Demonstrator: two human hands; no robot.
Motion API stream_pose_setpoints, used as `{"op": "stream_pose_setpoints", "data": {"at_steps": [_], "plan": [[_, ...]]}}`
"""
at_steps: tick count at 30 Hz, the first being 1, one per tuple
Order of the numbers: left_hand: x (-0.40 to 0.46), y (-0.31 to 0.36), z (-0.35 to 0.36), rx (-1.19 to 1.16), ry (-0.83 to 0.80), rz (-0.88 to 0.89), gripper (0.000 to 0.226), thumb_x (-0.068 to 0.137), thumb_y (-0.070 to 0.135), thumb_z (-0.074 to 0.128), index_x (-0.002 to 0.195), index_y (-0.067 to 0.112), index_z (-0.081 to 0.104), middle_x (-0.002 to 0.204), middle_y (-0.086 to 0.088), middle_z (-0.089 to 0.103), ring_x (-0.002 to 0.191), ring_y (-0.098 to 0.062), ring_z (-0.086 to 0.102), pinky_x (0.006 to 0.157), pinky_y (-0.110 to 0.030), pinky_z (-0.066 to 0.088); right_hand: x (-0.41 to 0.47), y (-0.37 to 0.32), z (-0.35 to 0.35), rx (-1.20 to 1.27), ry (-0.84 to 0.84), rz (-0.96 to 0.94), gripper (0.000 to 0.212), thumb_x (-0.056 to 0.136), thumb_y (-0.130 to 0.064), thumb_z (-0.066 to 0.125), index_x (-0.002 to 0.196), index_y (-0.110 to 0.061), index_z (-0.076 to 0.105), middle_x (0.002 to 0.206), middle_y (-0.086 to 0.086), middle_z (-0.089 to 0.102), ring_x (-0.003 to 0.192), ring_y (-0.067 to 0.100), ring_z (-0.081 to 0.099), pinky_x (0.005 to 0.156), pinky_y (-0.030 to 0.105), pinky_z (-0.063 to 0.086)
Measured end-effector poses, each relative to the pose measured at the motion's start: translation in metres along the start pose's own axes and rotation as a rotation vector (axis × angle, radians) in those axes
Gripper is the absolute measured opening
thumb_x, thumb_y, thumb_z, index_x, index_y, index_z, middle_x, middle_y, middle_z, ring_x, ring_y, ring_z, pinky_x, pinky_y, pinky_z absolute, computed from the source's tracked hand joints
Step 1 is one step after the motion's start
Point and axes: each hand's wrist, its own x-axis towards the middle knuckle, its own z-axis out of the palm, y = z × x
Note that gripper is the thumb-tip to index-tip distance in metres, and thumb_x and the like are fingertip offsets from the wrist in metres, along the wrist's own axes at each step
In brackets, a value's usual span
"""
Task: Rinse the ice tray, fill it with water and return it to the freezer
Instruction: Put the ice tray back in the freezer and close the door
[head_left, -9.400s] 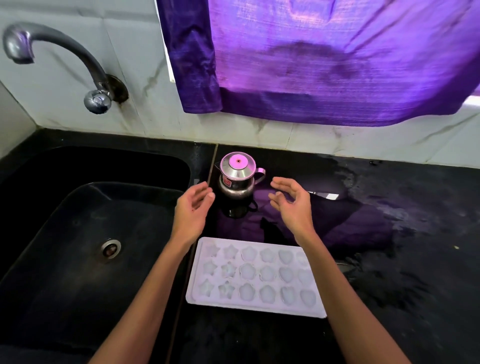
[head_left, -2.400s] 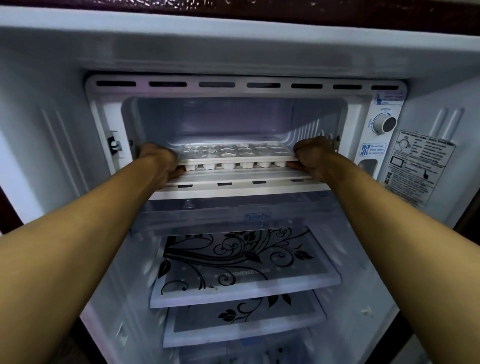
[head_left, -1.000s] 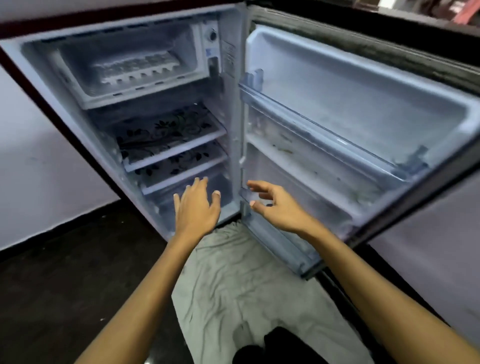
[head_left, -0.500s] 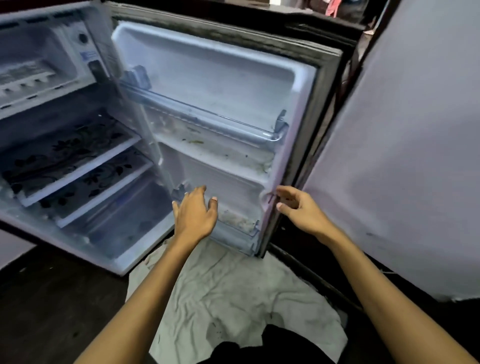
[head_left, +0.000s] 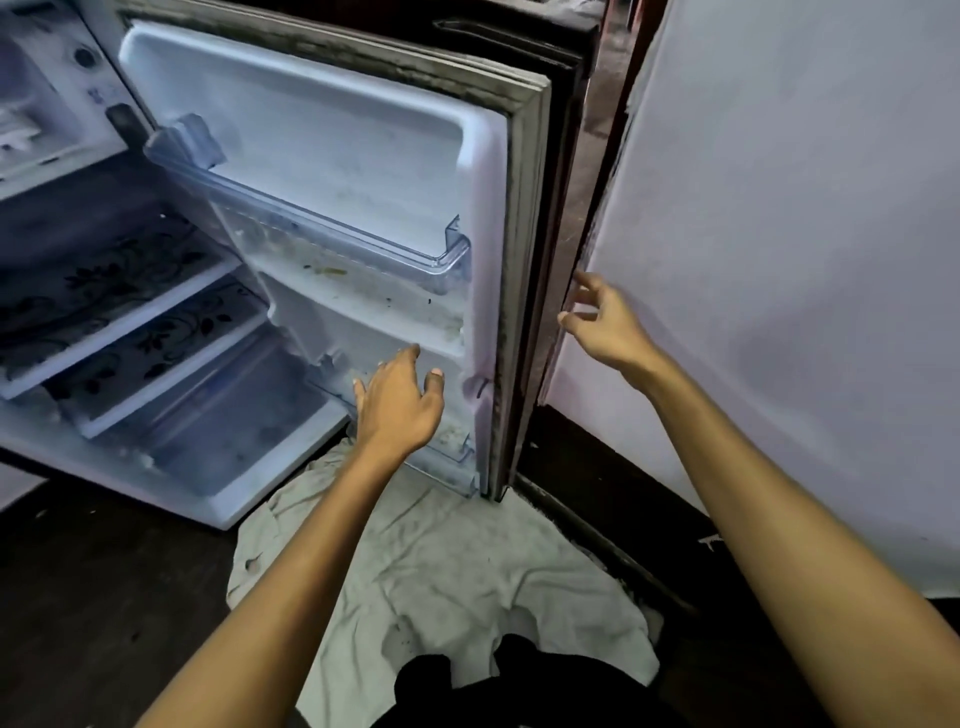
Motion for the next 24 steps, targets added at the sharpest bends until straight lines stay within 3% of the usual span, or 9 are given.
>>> {"op": "stream_pose_setpoints", "data": {"at_steps": [4,6,8,12,14,17,22,24], "plan": [[-0.002,0.015,0.007,-0.001,0.039,-0.028,0.051,0.097,0.028,0.042,0.144,0.008,0.034,0.141,-0.013,0.048,0.133,-0.034,0.038,0.113,-0.053,0.01,0.022,-0.002,-0.004,-0.013,-0.063,-0.023,0.069,0.096,-0.01,0.051,0.153,-0.02,0.011,0.155,0.006,0.027,0.13,0.023,0.044,0.082,0.023,0.045],[-0.003,0.021,0.01,-0.003,0.057,-0.043,0.051,0.097,0.027,0.042,0.144,0.008,0.033,0.139,-0.013,0.05,0.132,-0.033,0.039,0.113,-0.053,0.011,0.03,-0.004,-0.002,-0.001,-0.083,-0.041,0.074,0.096,-0.008,0.052,0.153,-0.021,0.008,0.157,0.004,0.022,0.137,0.025,0.036,0.092,0.028,0.047],[-0.003,0.026,0.012,-0.012,0.082,-0.056,0.051,0.097,0.026,0.042,0.145,0.008,0.033,0.14,-0.013,0.049,0.132,-0.033,0.04,0.113,-0.053,0.01,0.036,-0.006,0.002,0.015,-0.111,-0.068,0.076,0.094,-0.005,0.053,0.153,-0.019,0.007,0.158,0.004,0.019,0.143,0.024,0.026,0.111,0.035,0.035],[-0.006,0.031,0.017,-0.03,0.122,-0.081,0.052,0.098,0.026,0.042,0.145,0.009,0.032,0.144,-0.011,0.044,0.134,-0.031,0.038,0.113,-0.054,0.009,0.041,-0.007,0.009,0.027,-0.101,-0.122,0.073,0.09,0.003,0.055,0.15,-0.012,0.016,0.154,0.006,0.028,0.14,0.021,0.03,0.11,0.025,0.029],[-0.01,0.032,0.02,-0.035,0.123,-0.095,0.052,0.098,0.027,0.042,0.145,0.009,0.031,0.143,-0.011,0.046,0.134,-0.031,0.038,0.113,-0.054,0.009,0.043,-0.005,0.01,0.017,-0.096,-0.131,0.075,0.088,0.003,0.057,0.15,-0.013,0.018,0.152,0.008,0.03,0.138,0.024,0.034,0.112,0.031,0.032],[-0.017,0.032,0.026,-0.033,0.123,-0.106,0.053,0.098,0.028,0.041,0.146,0.009,0.03,0.143,-0.011,0.045,0.134,-0.031,0.037,0.114,-0.054,0.009,0.041,0.0,0.012,-0.017,-0.12,-0.147,0.075,0.088,0.0,0.058,0.15,-0.016,0.018,0.151,0.008,0.031,0.133,0.025,0.04,0.107,0.04,0.041],[-0.03,0.028,0.032,-0.049,0.141,-0.135,0.053,0.098,0.027,0.041,0.146,0.008,0.03,0.142,-0.012,0.046,0.133,-0.031,0.039,0.113,-0.052,0.01,0.017,0.005,0.025,0.015,-0.154,-0.229,0.066,0.088,0.0,0.057,0.144,-0.02,0.029,0.139,0.004,0.044,0.102,0.016,0.056,0.085,0.031,0.052],[-0.033,0.022,0.034,-0.071,0.155,-0.15,0.053,0.098,0.028,0.042,0.145,0.009,0.03,0.137,-0.014,0.051,0.13,-0.032,0.043,0.113,-0.053,0.012,0.005,0.005,0.033,0.039,-0.17,-0.262,0.06,0.087,-0.001,0.057,0.14,-0.02,0.034,0.132,0.0,0.048,0.098,0.013,0.056,0.083,0.03,0.053]]}}
